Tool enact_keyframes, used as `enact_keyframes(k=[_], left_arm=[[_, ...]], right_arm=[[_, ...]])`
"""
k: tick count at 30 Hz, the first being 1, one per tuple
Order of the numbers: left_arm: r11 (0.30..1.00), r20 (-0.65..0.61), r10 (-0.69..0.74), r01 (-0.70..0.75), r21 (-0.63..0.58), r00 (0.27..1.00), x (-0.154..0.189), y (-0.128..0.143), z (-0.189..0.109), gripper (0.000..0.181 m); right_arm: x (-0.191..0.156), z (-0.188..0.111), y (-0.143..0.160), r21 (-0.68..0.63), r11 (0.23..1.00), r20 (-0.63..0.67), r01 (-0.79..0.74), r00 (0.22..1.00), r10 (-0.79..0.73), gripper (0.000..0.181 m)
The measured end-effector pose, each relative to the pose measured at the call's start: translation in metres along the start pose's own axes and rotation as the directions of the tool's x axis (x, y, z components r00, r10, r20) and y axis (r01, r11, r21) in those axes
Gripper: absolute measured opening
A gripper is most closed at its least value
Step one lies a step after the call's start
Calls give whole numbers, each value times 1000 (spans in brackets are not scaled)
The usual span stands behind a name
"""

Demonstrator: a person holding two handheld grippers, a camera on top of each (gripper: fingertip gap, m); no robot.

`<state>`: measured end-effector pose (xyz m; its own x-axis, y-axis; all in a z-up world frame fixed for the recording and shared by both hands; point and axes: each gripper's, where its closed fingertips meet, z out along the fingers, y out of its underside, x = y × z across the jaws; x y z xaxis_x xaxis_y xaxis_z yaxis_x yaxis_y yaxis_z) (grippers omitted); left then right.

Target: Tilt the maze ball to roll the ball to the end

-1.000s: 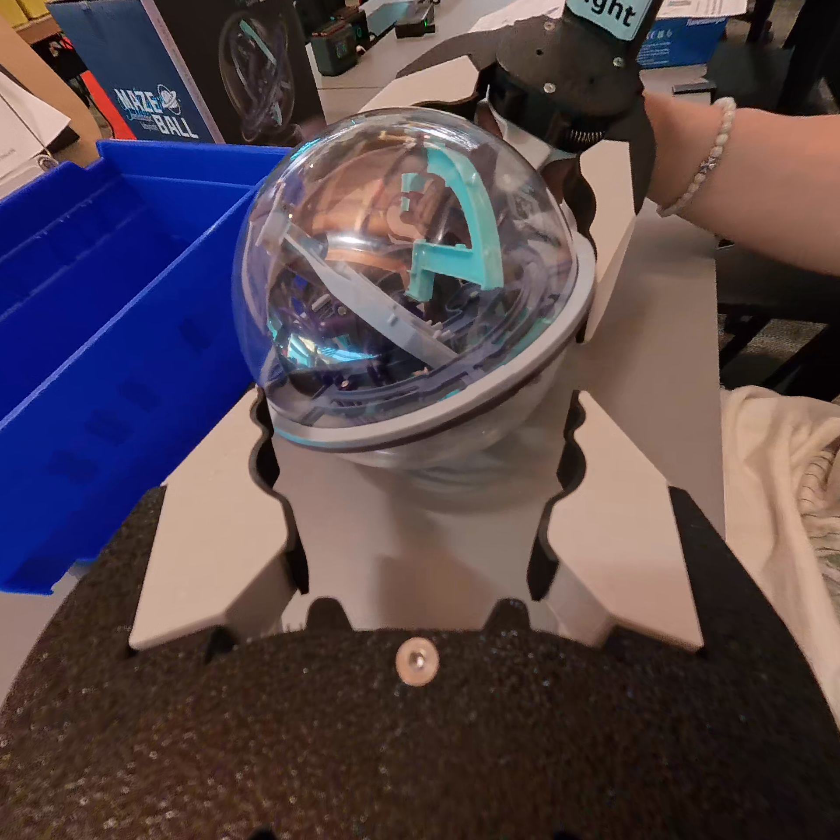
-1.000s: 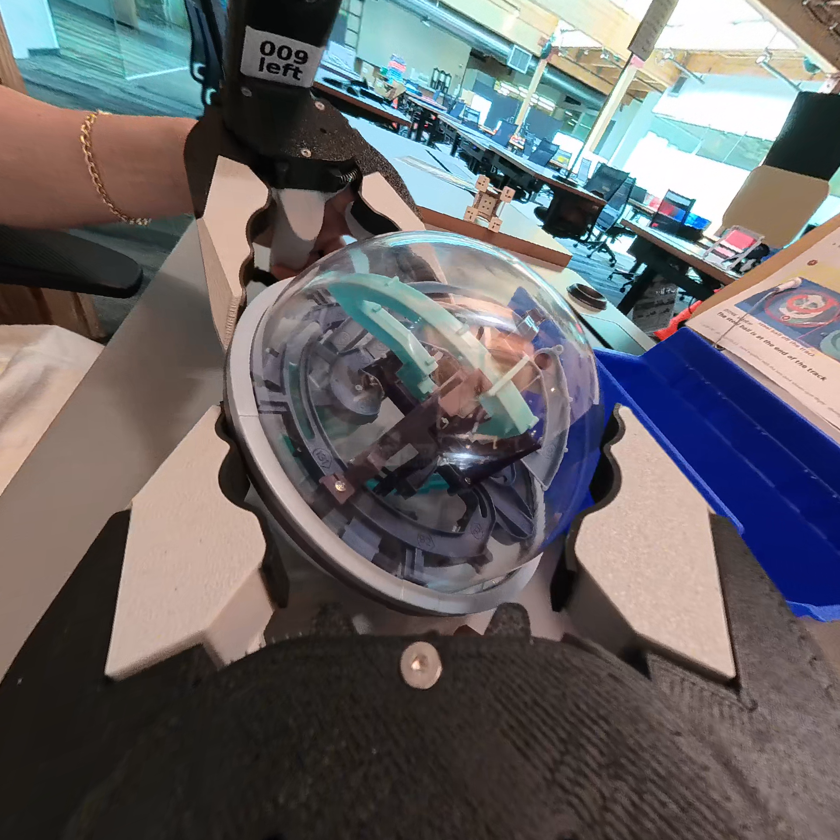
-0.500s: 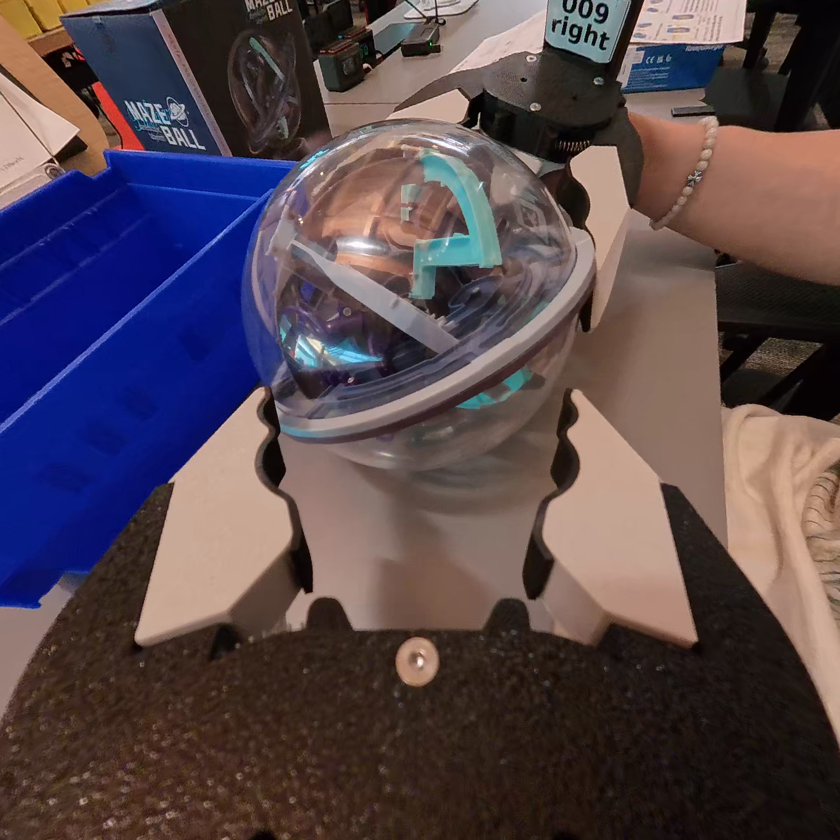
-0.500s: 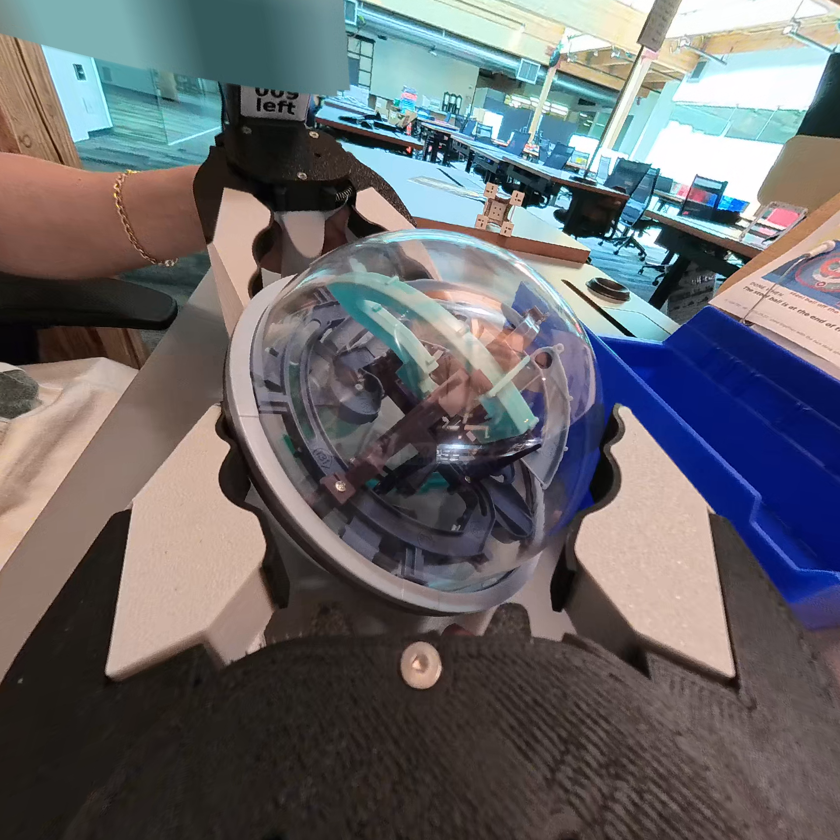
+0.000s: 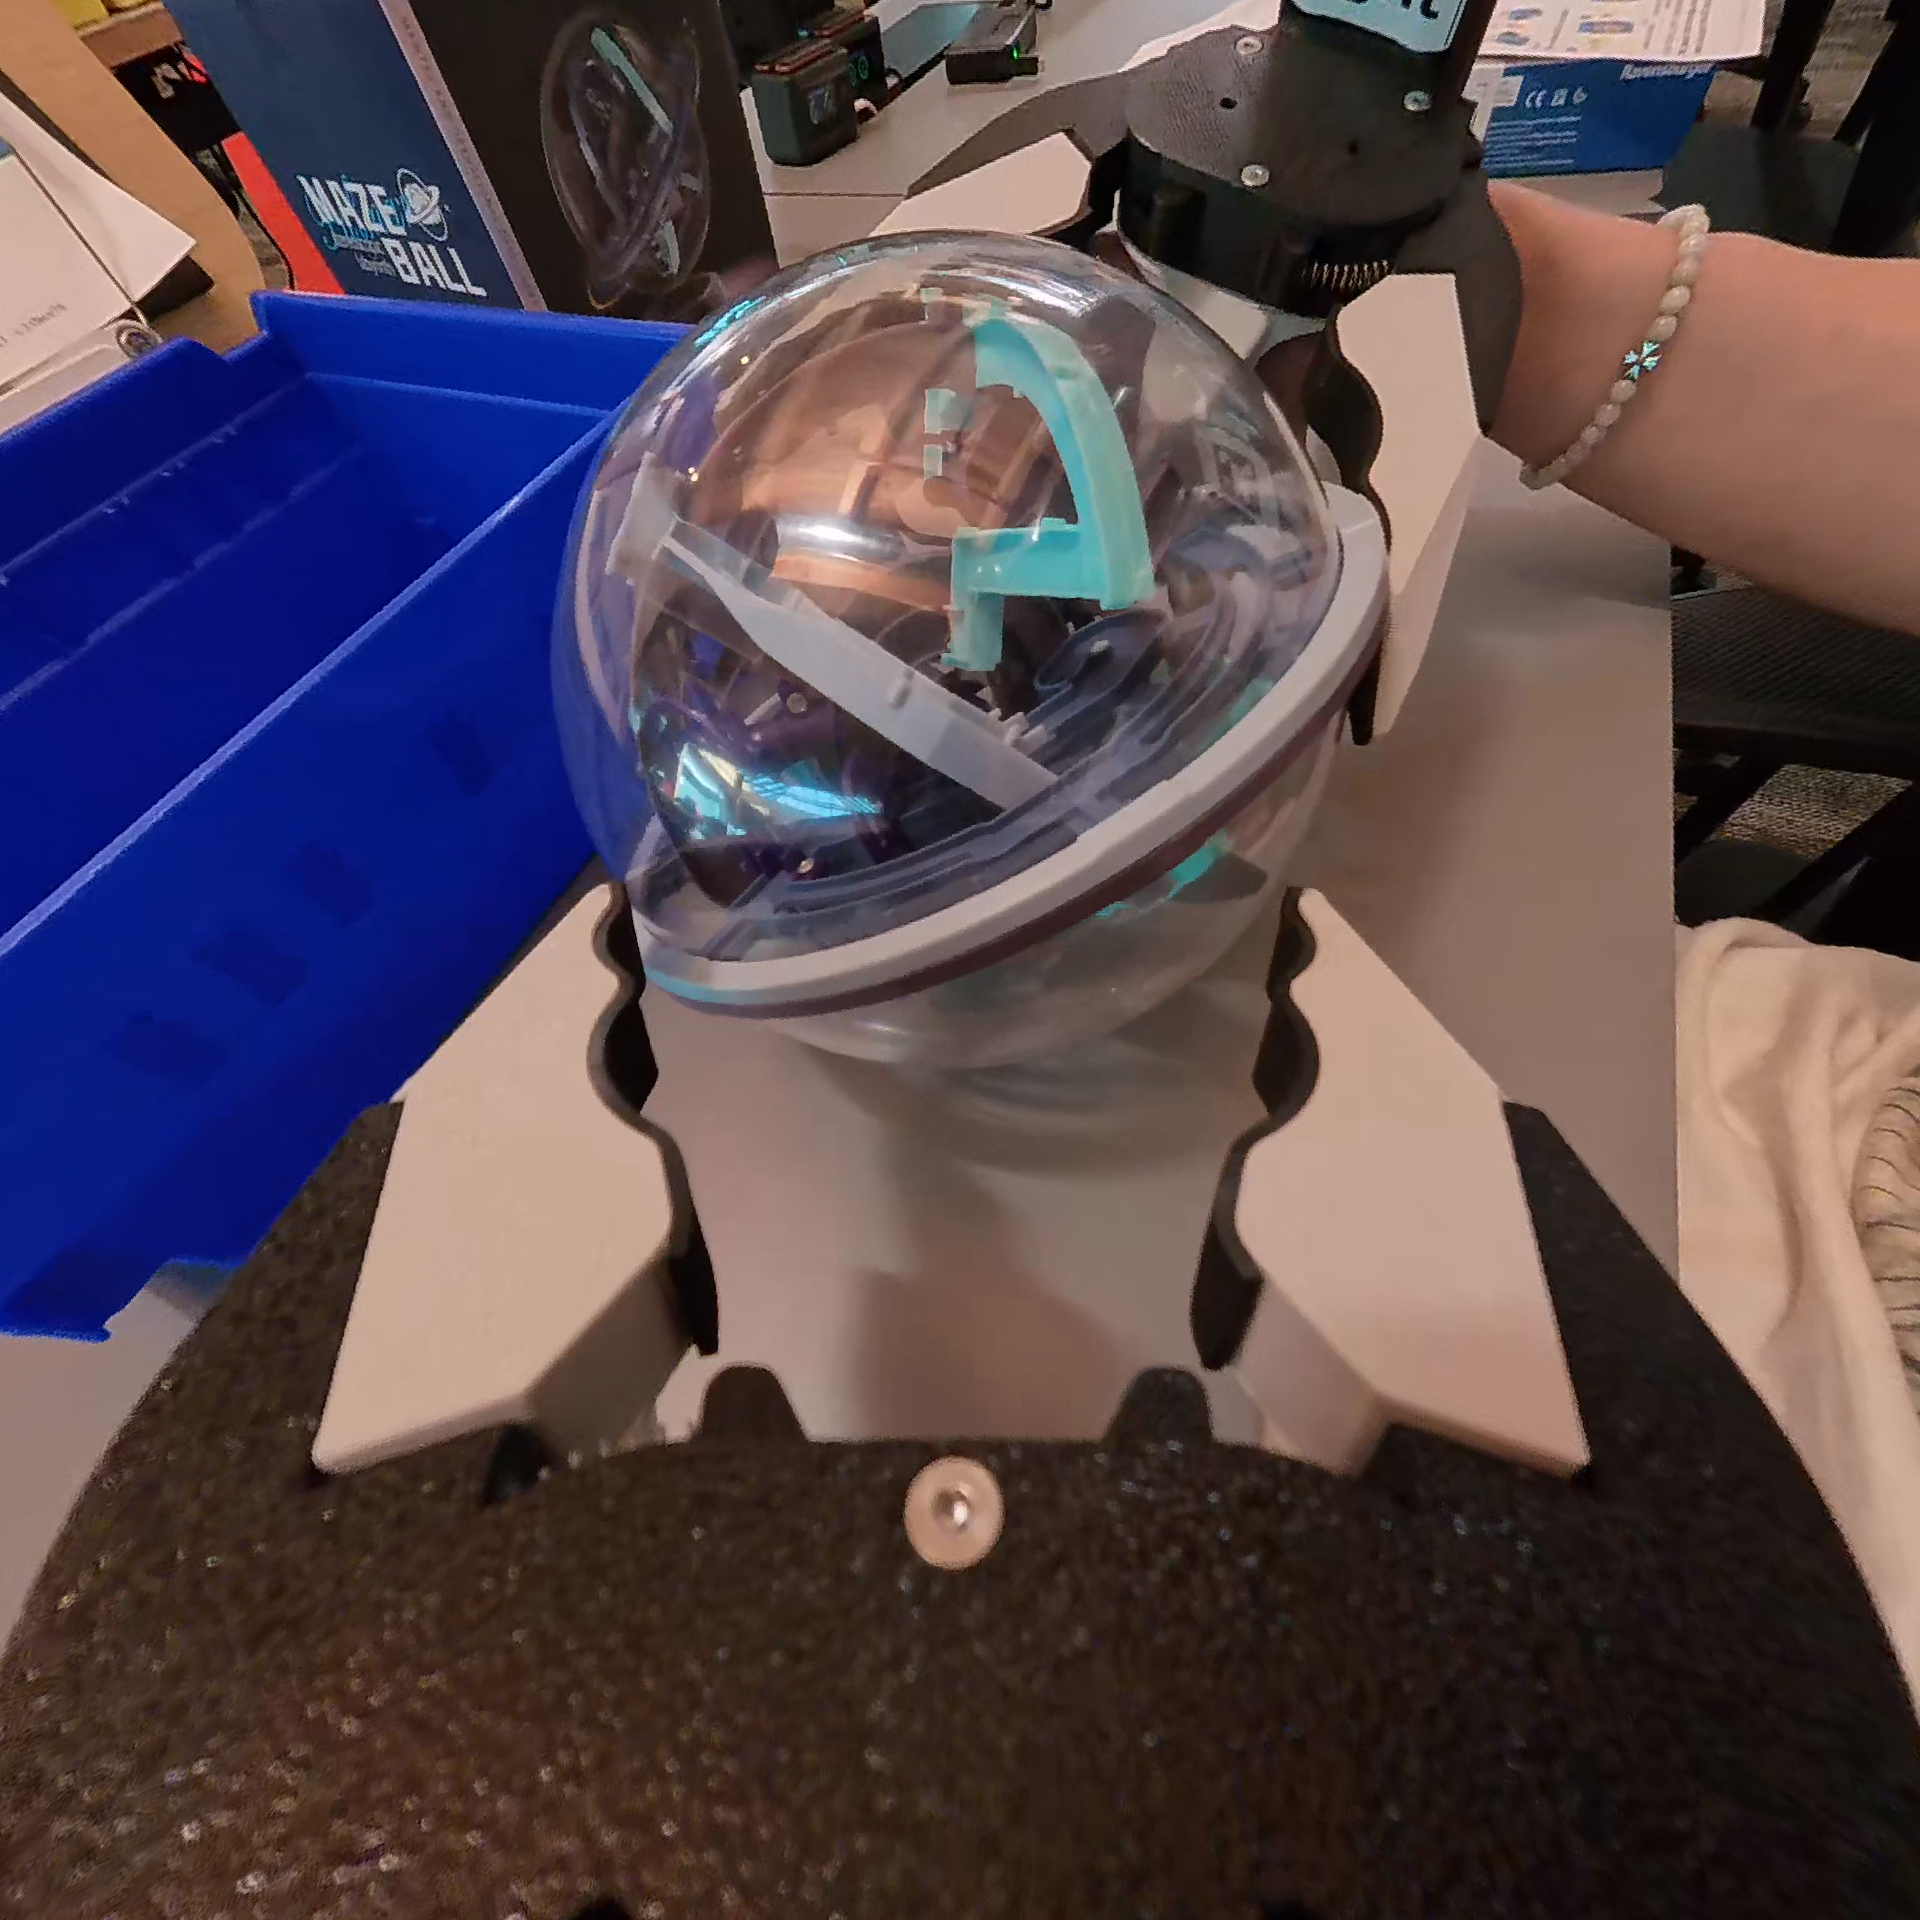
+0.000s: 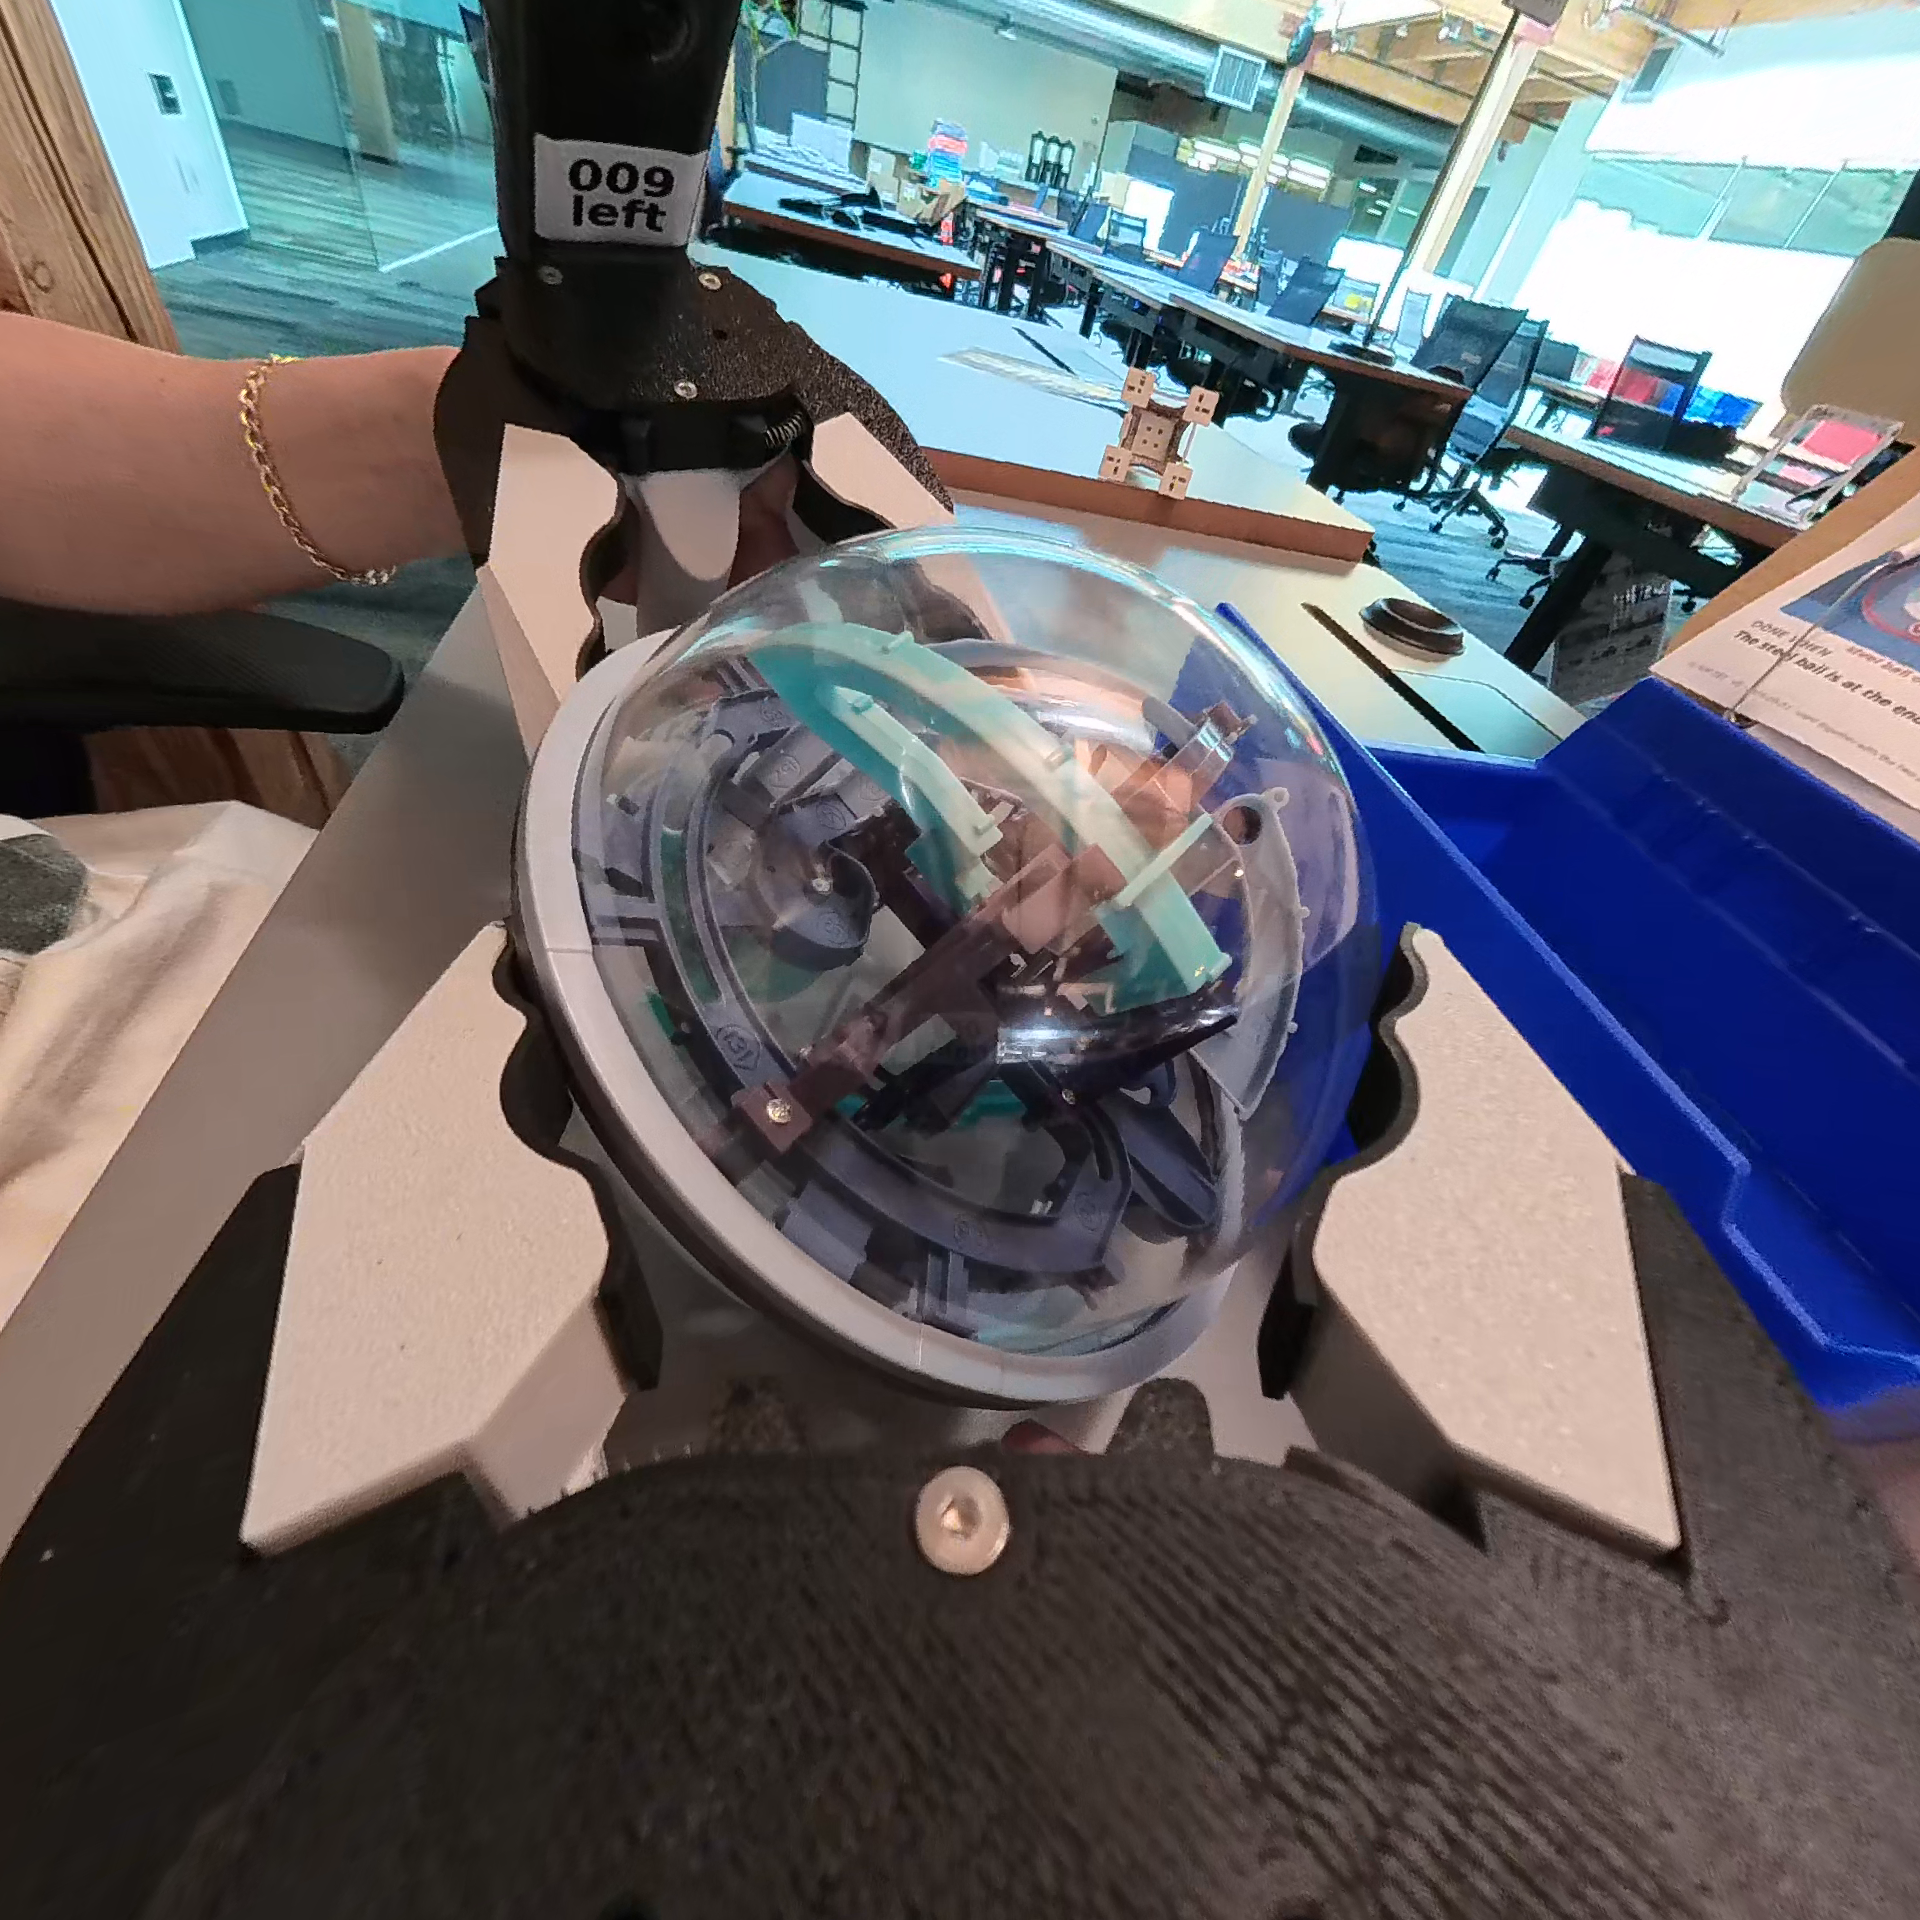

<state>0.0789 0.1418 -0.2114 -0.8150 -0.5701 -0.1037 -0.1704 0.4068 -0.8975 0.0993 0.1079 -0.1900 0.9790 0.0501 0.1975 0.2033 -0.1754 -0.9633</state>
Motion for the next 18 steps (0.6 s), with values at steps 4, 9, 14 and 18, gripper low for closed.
enact_keyframes(k=[4, 9, 14, 18], left_arm=[[1000, 5, -1, 1, -5, 1000, 0, 1, 0, 116], [1000, -6, -20, 20, 5, 1000, 0, 0, -2, 115], [1000, -24, -21, 21, 6, 999, 4, -1, -6, 117], [999, -46, -27, 29, 42, 999, 9, -4, -8, 118]], right_arm=[[0, 1, 0, -4, 1000, 2, 4, 1000, -4, 151], [-1, 1, -1, -7, 1000, 9, 11, 1000, -11, 151], [-4, 1, 0, -10, 999, 21, 42, 999, -42, 151], [-8, -1, 0, 0, 996, 13, 89, 996, -88, 151]])
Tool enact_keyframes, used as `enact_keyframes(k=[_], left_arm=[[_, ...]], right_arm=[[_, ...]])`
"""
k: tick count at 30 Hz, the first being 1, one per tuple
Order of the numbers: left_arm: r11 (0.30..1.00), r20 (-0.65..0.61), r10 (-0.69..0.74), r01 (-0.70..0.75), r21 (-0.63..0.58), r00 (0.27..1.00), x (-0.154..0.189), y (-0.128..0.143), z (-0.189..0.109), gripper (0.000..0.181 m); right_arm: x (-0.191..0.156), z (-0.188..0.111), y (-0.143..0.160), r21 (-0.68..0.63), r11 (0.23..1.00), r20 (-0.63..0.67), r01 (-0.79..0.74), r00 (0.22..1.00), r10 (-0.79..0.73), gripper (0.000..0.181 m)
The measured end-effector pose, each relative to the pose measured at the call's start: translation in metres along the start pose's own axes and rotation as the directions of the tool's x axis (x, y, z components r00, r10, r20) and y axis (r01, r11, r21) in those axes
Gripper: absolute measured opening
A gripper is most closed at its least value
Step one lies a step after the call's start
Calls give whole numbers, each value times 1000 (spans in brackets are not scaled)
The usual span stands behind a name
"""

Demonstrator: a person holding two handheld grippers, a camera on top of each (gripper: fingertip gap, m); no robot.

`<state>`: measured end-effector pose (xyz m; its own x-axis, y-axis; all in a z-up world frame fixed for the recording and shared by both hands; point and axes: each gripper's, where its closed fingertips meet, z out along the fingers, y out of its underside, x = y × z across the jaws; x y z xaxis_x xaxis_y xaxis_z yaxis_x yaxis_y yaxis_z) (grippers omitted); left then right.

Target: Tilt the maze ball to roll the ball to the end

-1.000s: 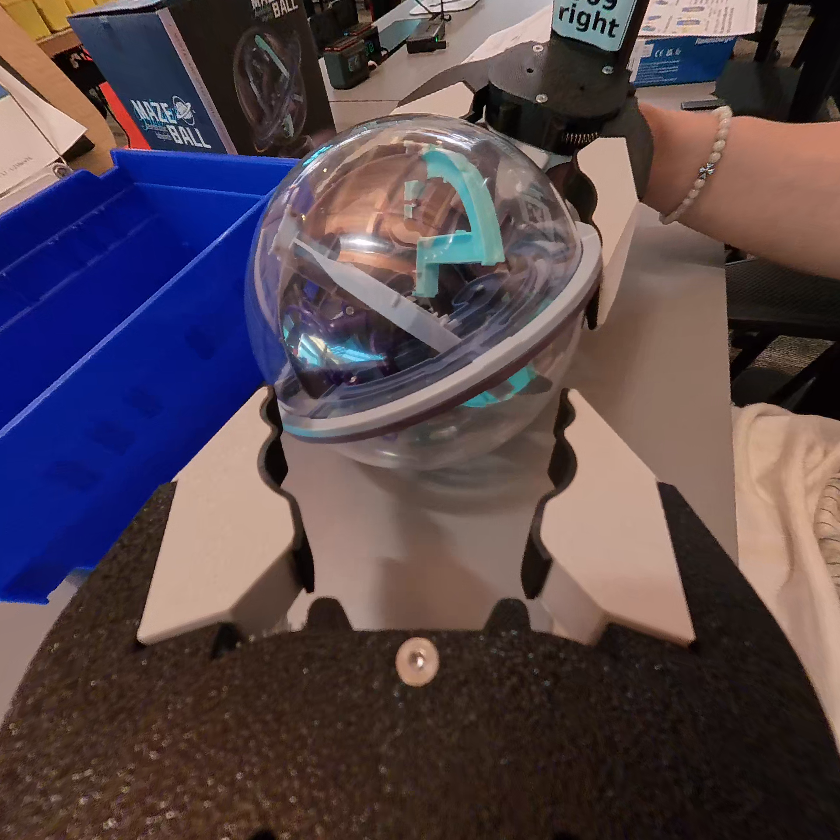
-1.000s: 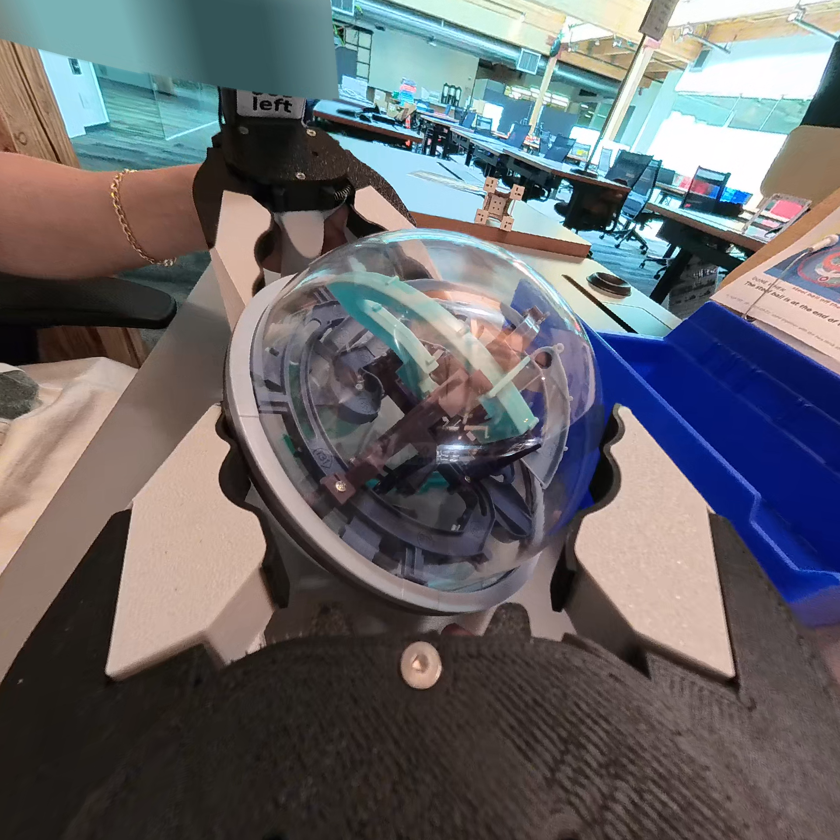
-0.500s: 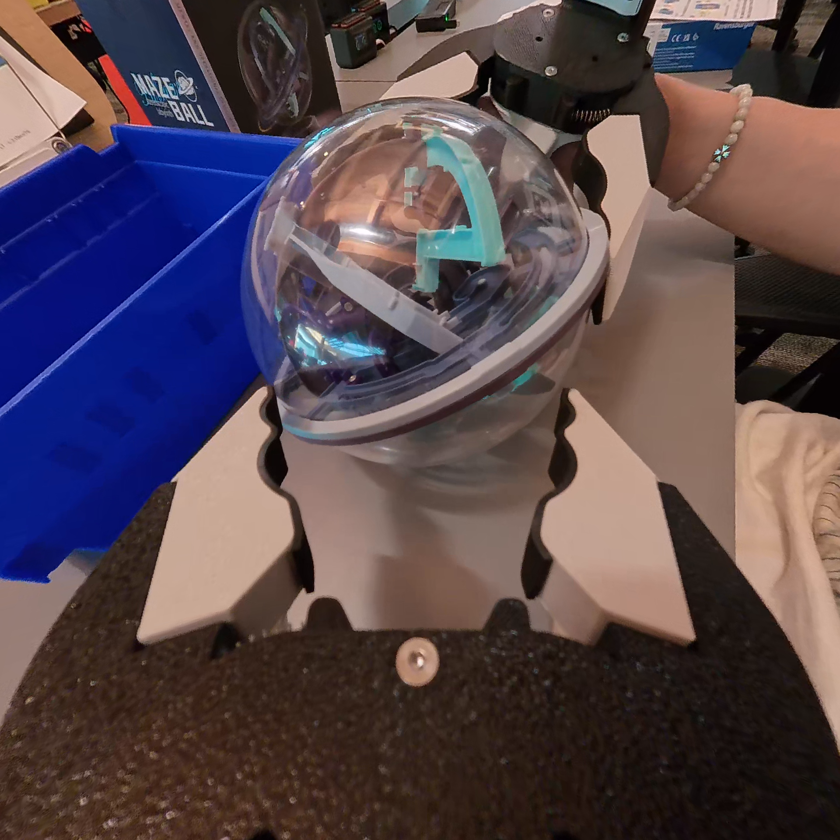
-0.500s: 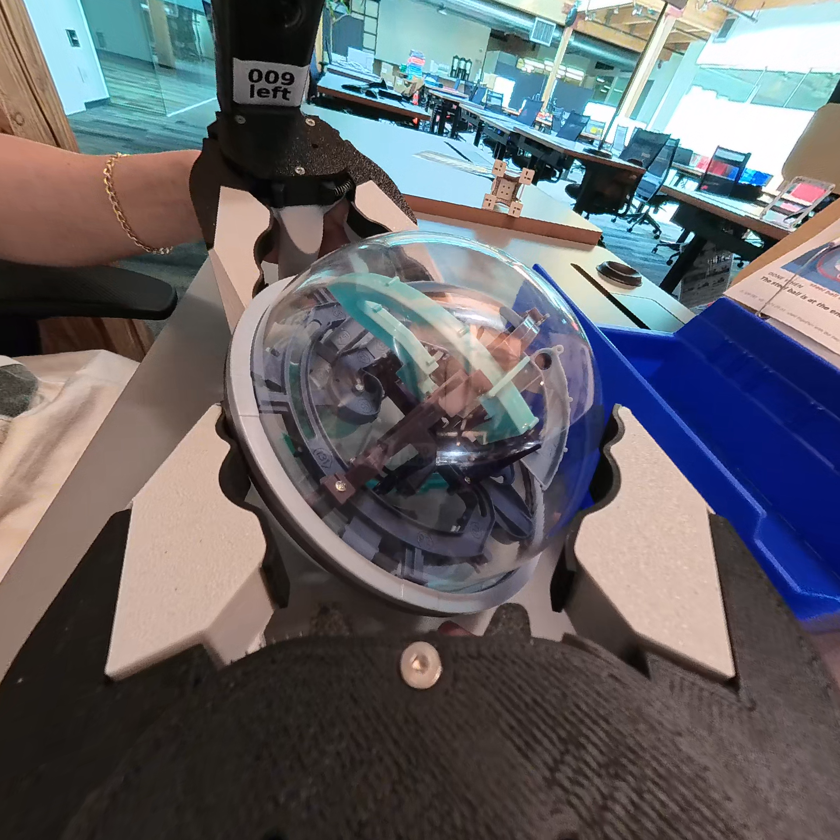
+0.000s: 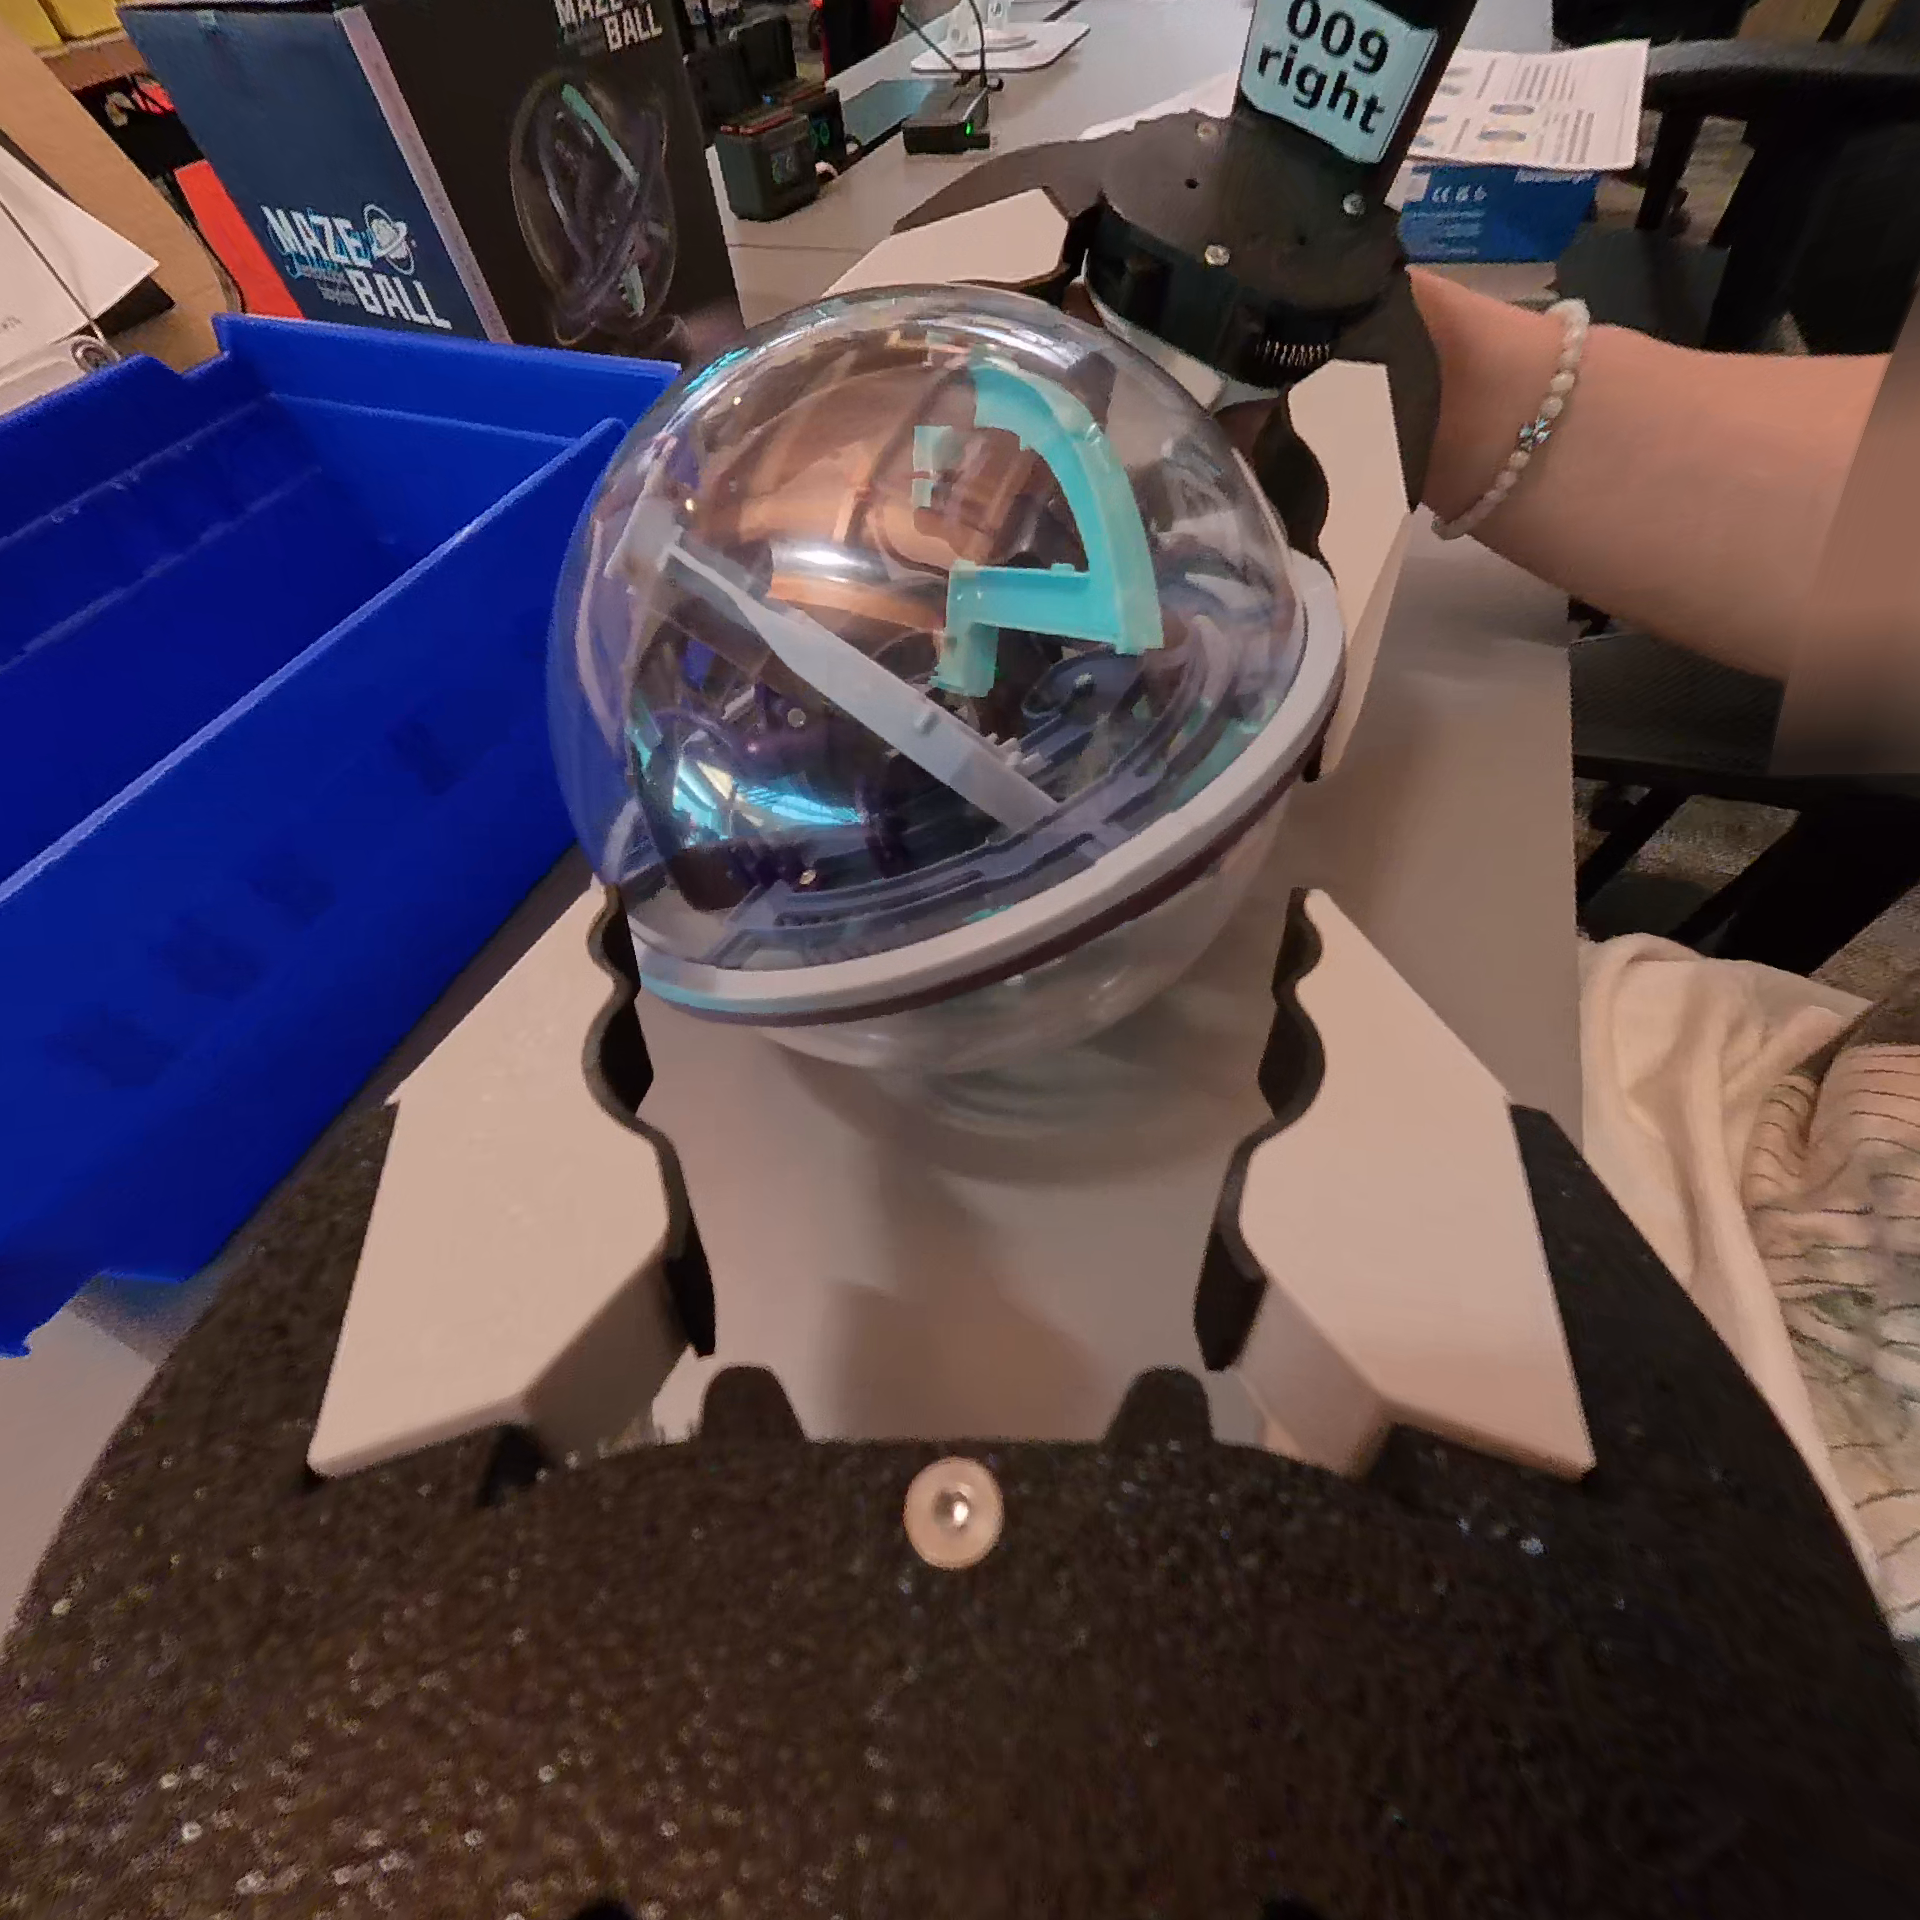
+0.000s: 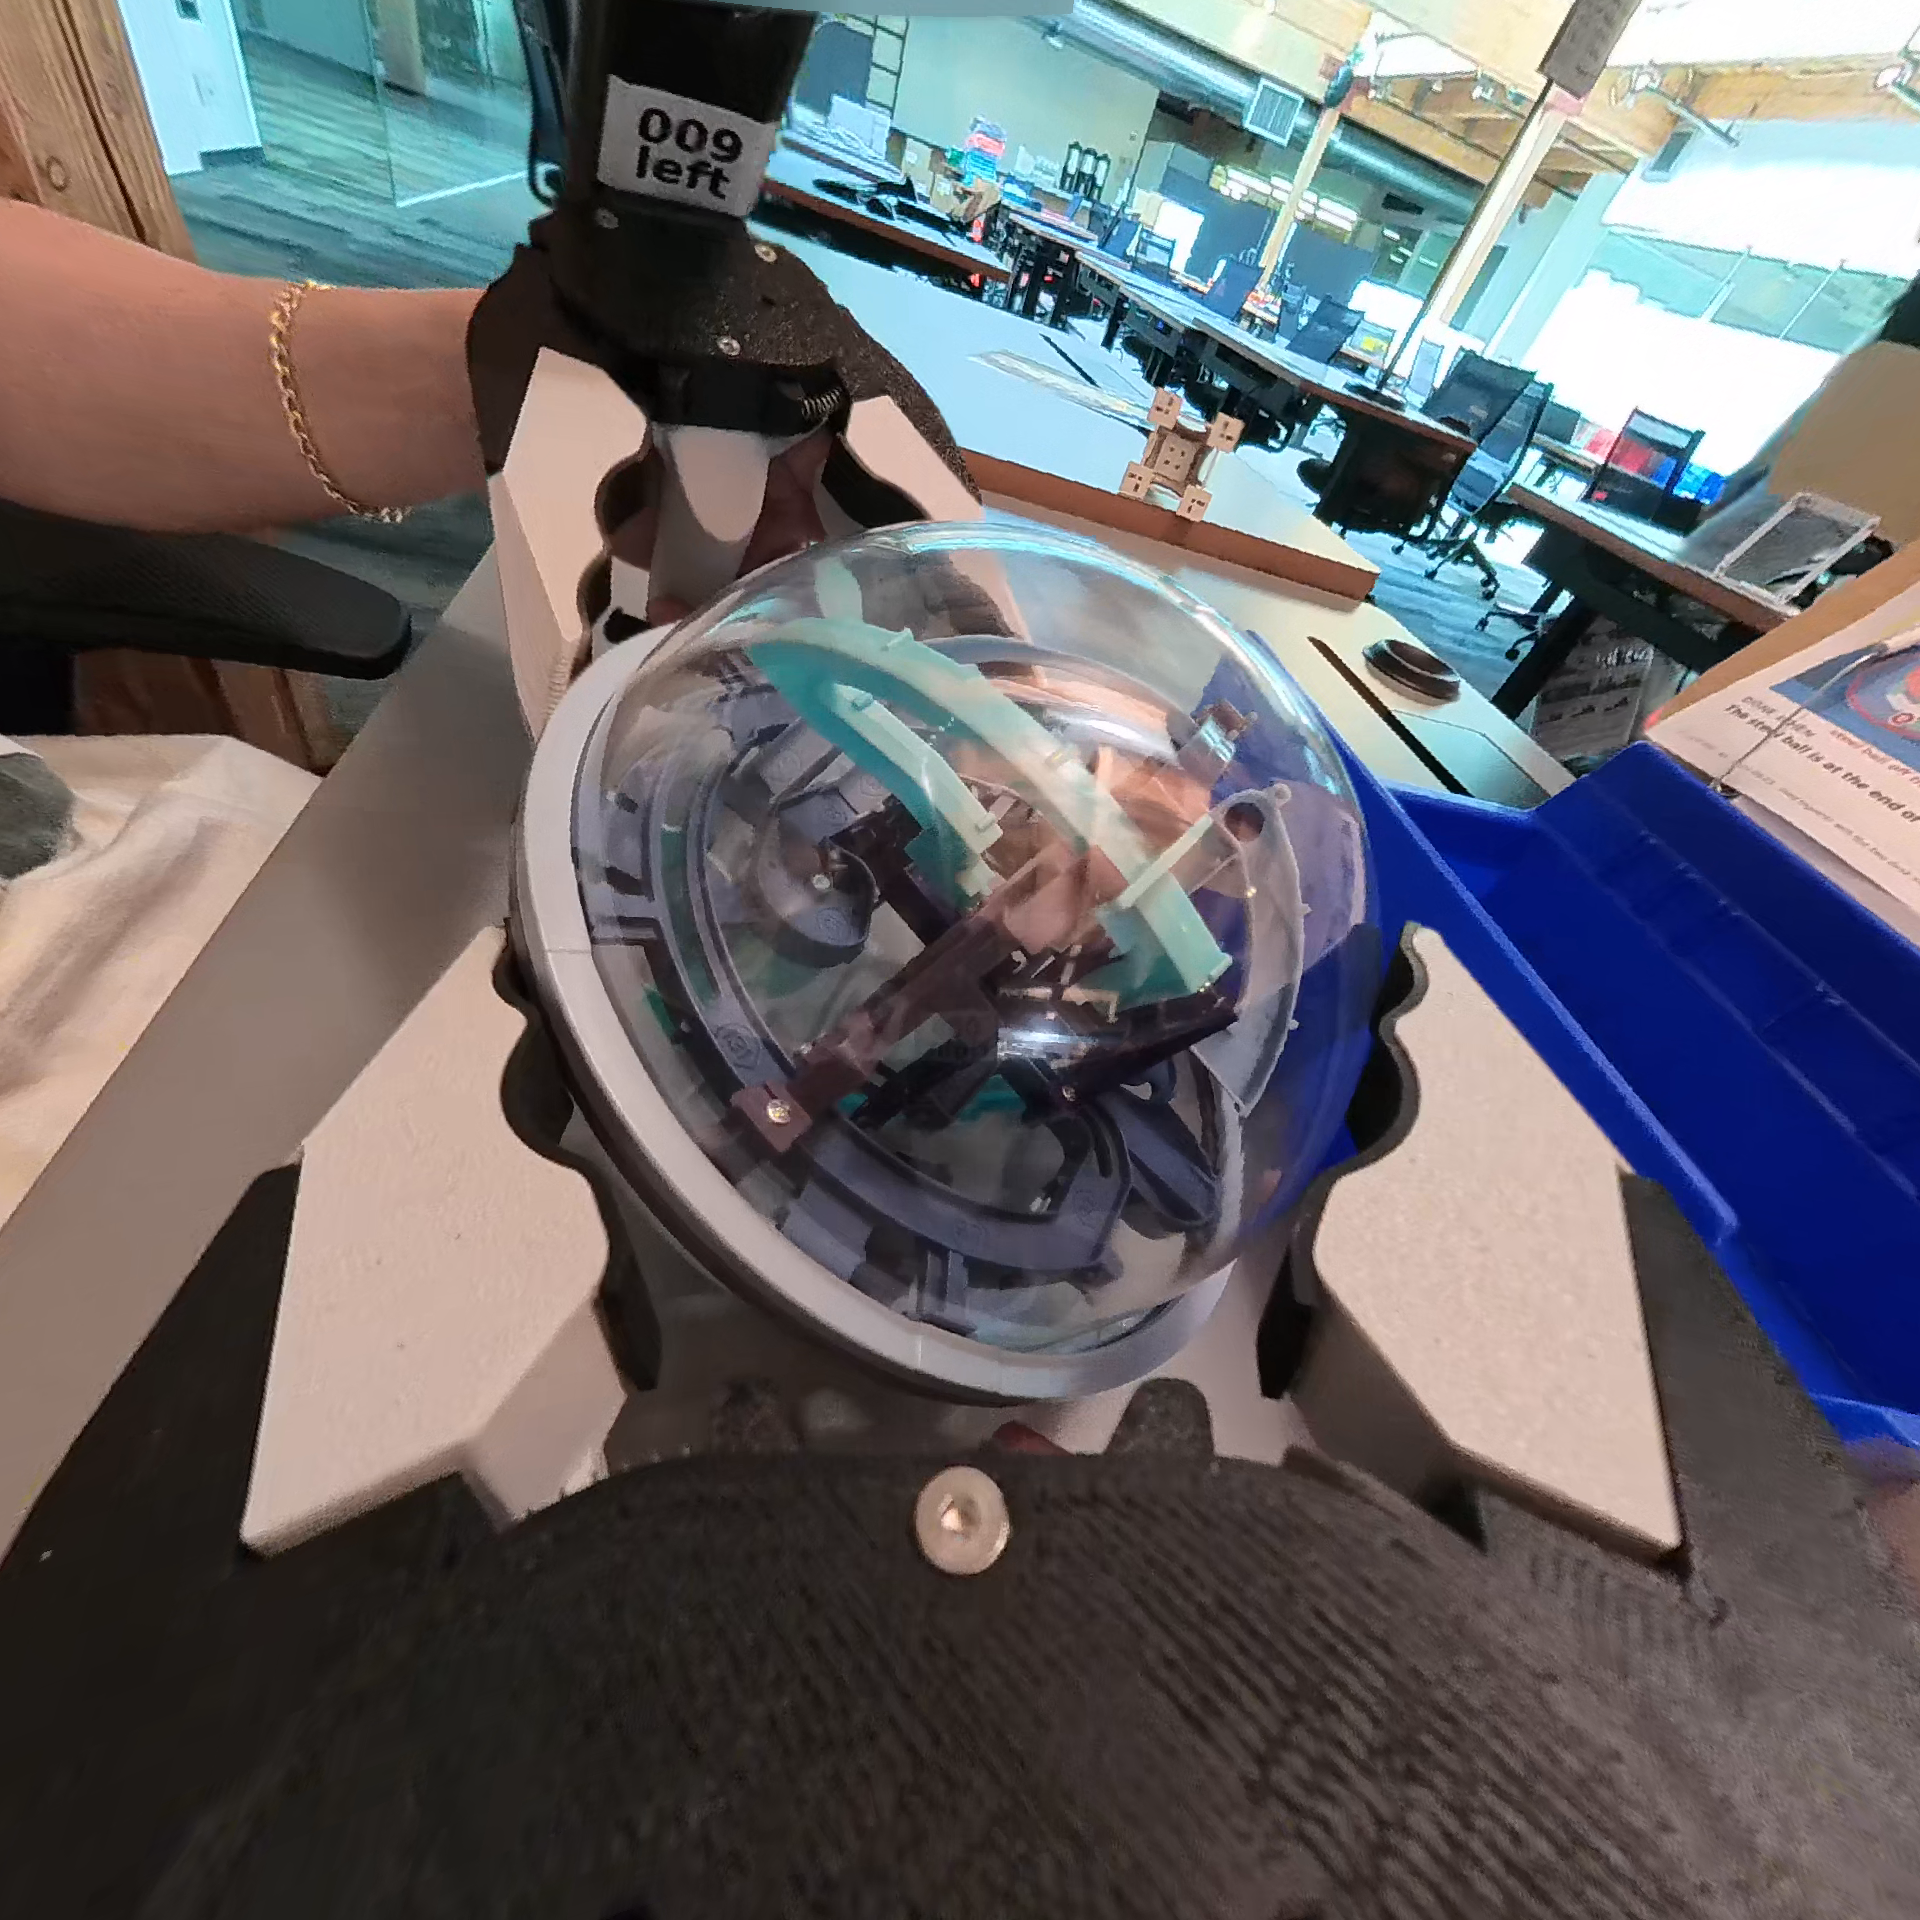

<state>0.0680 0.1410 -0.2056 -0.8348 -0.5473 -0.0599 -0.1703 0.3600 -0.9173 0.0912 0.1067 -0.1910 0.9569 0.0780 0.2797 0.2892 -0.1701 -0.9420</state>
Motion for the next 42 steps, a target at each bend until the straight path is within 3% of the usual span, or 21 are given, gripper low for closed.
enact_keyframes(k=[10, 18, 33, 38, 42], left_arm=[[999, -49, 19, -17, 42, 999, 6, -4, 2, 134], [995, -144, -59, 70, 70, 988, 14, -2, 11, 156], [965, -210, -129, 171, 197, 969, 14, -6, 18, 157], [976, -210, -75, 115, 185, 975, 15, -3, 17, 157], [966, -203, -42, 92, 241, 978, 15, -18, 9, 157]], right_arm=[[-17, 5, -5, -30, 987, -8, 157, 988, -157, 151], [-28, 10, 2, -56, 987, -42, 153, 987, -155, 152], [-25, 12, -17, 148, 989, -95, 25, 995, -11, 157], [-28, 13, -18, 109, 990, -106, 88, 991, -77, 157], [-26, 11, -35, 121, 985, -119, 125, 987, -111, 157]])
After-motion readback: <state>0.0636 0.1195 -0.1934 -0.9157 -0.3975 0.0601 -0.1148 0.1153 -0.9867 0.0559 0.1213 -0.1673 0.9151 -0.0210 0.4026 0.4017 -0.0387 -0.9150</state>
